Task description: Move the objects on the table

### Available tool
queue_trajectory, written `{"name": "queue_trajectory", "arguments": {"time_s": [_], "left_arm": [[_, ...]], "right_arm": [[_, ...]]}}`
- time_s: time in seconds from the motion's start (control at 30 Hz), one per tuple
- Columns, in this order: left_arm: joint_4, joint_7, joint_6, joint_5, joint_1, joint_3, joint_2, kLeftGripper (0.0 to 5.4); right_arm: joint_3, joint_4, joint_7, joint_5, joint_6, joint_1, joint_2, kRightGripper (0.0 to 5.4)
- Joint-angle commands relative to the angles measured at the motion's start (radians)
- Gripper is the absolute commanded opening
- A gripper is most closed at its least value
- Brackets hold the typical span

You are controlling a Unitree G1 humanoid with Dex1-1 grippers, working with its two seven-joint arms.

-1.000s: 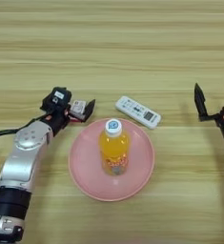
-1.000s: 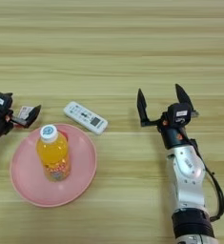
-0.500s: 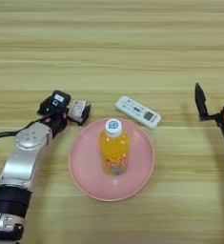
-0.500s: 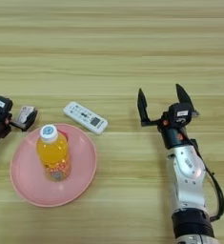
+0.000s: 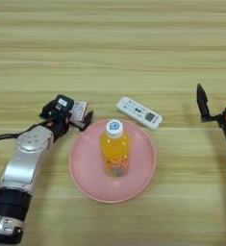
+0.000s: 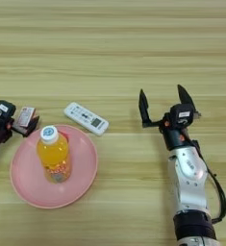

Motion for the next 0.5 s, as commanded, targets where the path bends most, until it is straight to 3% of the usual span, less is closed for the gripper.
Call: {"name": "queue_trajectory", "arguments": {"time_s": [0.03,0.5], "left_arm": [[0.023,0.001,0.018,0.015,0.007,0.001,0.011,5.39],[0.08,-0.01,0.04,-0.004,-0.004,0.042,0.023,5.39]], "right_arm": [[-0.004,-0.011,0.007,0.007,0.011,0.004,-0.002,5.4],[-0.005,-0.025,0.011,0.013,0.015,0.013,-0.006,5.4]]}}
